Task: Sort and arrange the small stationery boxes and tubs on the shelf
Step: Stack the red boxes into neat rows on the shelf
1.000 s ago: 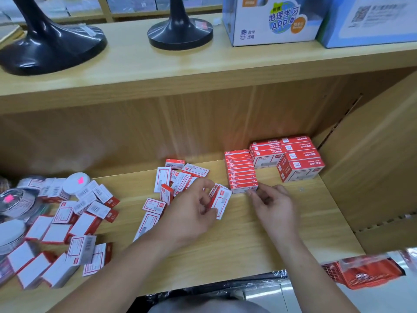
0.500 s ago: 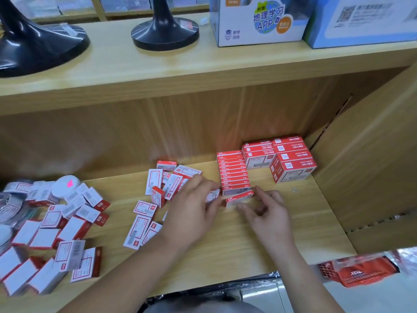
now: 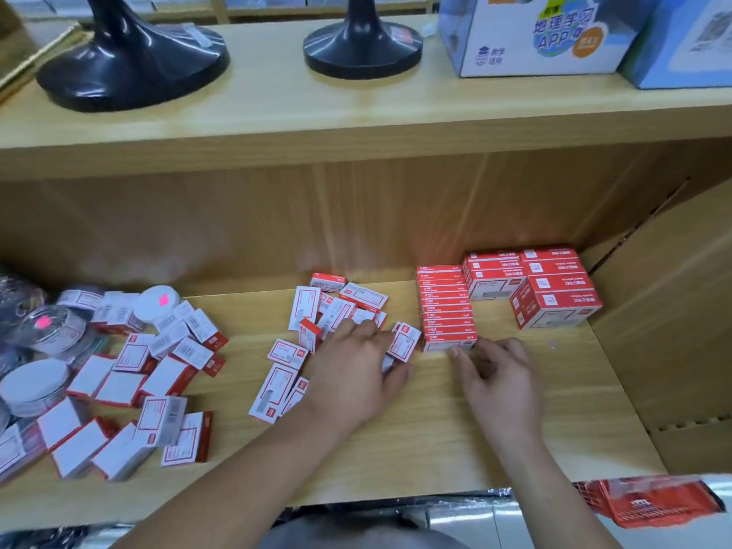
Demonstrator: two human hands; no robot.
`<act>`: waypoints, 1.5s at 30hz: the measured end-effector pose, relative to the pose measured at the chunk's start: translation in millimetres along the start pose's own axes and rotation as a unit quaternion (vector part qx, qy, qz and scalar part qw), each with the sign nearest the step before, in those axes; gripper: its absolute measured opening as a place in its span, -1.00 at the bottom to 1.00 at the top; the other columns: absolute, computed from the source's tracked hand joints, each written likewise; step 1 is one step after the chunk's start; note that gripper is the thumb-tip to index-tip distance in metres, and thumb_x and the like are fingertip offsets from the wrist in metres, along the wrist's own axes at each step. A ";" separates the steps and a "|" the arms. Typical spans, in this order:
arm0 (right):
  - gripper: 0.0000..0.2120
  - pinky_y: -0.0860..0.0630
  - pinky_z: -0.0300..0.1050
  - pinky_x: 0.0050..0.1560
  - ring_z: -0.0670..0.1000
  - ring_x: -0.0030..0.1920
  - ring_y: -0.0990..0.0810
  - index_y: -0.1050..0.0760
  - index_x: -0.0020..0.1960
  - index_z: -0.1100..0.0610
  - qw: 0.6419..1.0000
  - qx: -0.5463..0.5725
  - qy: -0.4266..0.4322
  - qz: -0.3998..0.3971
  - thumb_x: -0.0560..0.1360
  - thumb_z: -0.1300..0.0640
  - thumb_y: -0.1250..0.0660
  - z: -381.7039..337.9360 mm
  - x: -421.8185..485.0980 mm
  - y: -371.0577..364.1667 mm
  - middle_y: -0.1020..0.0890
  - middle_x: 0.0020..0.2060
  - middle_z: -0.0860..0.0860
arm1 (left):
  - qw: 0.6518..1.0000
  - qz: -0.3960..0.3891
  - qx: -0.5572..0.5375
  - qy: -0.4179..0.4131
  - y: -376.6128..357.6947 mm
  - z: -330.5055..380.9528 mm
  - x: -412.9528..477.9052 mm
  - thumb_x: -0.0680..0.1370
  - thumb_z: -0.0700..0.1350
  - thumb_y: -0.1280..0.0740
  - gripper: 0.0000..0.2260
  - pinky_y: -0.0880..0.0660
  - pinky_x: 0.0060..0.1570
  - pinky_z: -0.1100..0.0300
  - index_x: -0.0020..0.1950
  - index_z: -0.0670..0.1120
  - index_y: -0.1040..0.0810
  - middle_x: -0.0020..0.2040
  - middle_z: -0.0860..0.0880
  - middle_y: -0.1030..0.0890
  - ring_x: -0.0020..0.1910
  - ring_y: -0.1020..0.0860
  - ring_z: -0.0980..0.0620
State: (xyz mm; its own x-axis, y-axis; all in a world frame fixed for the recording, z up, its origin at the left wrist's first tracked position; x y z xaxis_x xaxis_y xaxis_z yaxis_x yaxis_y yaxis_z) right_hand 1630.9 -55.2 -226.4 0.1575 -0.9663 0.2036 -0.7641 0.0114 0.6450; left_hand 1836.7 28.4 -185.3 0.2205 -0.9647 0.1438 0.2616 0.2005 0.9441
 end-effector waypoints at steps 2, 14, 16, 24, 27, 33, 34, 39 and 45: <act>-0.76 -0.59 0.06 -0.15 0.02 -0.20 -0.59 -0.68 0.04 0.00 1.000 -0.002 0.001 -0.004 0.47 -0.11 -0.45 -0.3 -0.9 0.2 -0.46 -0.20 -0.10 | 0.998 0.010 -0.056 -0.003 7.8 -4.6 -11.2 0.47 0.31 -0.30 -0.57 -0.56 -0.08 0.06 0.15 0.06 -0.66 0.03 0.07 -0.62 0.04 -0.57 -0.03; -0.69 -0.57 -0.02 -0.10 -0.07 -0.17 -0.60 -0.60 0.11 -0.18 0.990 0.103 0.042 -0.089 0.48 0.18 -0.47 -65.5 -47.9 -16.2 -0.54 -0.12 -0.15 | 0.998 0.058 -0.019 -0.028 17.3 -24.1 -59.5 0.47 0.23 -0.40 -0.65 -0.46 -0.02 -0.03 0.05 -0.01 -0.64 0.08 0.03 -0.54 0.06 -0.52 -0.08; -0.62 -0.59 -0.02 -0.15 -0.10 -0.09 -0.60 -0.53 0.32 -0.21 0.981 0.035 0.098 -0.165 0.51 -0.05 -0.42 -87.2 -63.6 -38.9 -0.53 -0.05 -0.19 | 0.994 0.080 -0.069 -0.019 29.8 -37.4 -67.6 0.49 0.17 -0.44 -0.67 -0.49 0.04 -0.01 0.12 -0.01 -0.65 0.14 0.02 -0.55 0.09 -0.54 -0.08; -0.69 -0.58 -0.10 -0.21 -0.04 -0.12 -0.60 -0.67 0.17 -0.13 0.977 -0.045 0.137 -0.154 0.43 -0.03 -0.53 -88.1 -72.9 -56.0 -0.48 -0.10 -0.13 | 0.993 0.091 -0.076 0.023 50.0 -81.9 -90.3 0.42 0.14 -0.48 -0.68 -0.51 0.06 0.04 0.09 0.01 -0.68 0.12 0.04 -0.59 0.07 -0.53 -0.06; -0.67 -0.54 -0.07 -0.11 -0.04 -0.13 -0.56 -0.70 0.11 -0.05 0.979 -0.020 0.142 -0.144 0.36 0.02 -0.61 -81.7 -76.4 -47.3 -0.48 -0.09 -0.09 | 0.998 0.016 -0.044 -0.028 33.0 -52.7 -67.0 0.42 0.15 -0.42 -0.60 -0.49 0.09 0.01 0.21 0.03 -0.62 0.14 0.06 -0.58 0.13 -0.52 -0.06; -0.58 -0.51 -0.07 0.08 0.13 0.07 -0.51 -0.70 0.13 -0.03 0.970 -0.089 0.166 -0.154 0.29 0.05 -0.65 -64.7 -84.8 -27.6 -0.51 0.38 0.04 | 0.998 -0.038 0.042 -0.005 13.9 -38.6 -36.8 0.28 0.25 -0.53 -0.59 -0.46 -0.03 0.00 -0.06 0.00 -0.63 -0.06 0.04 -0.63 0.03 -0.56 -0.10; -0.63 -0.53 -0.04 0.07 0.13 0.07 -0.52 -0.70 0.12 -0.03 0.968 -0.104 0.174 -0.150 0.32 0.04 -0.61 -62.5 -82.6 -21.8 -0.54 0.37 0.01 | 0.999 -0.036 0.023 -0.013 11.9 -37.3 -37.2 0.32 0.19 -0.52 -0.66 -0.46 -0.04 0.01 -0.07 0.01 -0.62 -0.08 0.03 -0.63 0.01 -0.56 -0.10; -0.66 -0.55 0.04 -0.08 0.16 -0.08 -0.58 -0.71 0.00 -0.01 0.975 -0.160 0.147 -0.052 0.31 -0.15 -0.53 -47.5 -69.7 19.3 -0.61 -0.05 -0.02 | 0.985 -0.087 -0.141 -0.043 3.7 -21.8 -46.5 0.54 -0.01 -0.23 -0.83 -0.52 -0.14 0.01 0.02 0.04 -0.59 -0.15 0.05 -0.66 -0.11 -0.60 -0.09; -0.48 -0.47 -0.18 0.10 0.03 0.07 -0.57 -0.66 0.17 -0.15 0.970 -0.146 0.068 -0.183 0.28 -0.33 -0.48 -19.1 -54.7 21.6 -0.48 -0.06 -0.11 | 0.977 -0.062 -0.203 -0.001 0.1 -18.5 -34.6 0.55 -0.07 -0.25 -0.76 -0.56 -0.20 0.05 0.13 0.14 -0.63 -0.17 0.13 -0.66 -0.20 -0.58 0.02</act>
State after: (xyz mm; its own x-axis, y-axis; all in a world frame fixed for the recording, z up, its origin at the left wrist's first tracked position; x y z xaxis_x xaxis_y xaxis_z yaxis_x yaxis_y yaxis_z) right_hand 1617.7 2.9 -209.5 0.4808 -0.8768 0.0047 -0.4350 -0.2339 0.8695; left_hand 1846.5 64.9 -195.6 0.1605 -0.9864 0.0363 0.6378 0.1317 0.7589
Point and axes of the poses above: each hand's wrist, its own x-axis towards the middle knuckle, its own y-axis out of the back of the hand, z = x × y, the point moved 8 cm from there along x, towards the middle knuckle
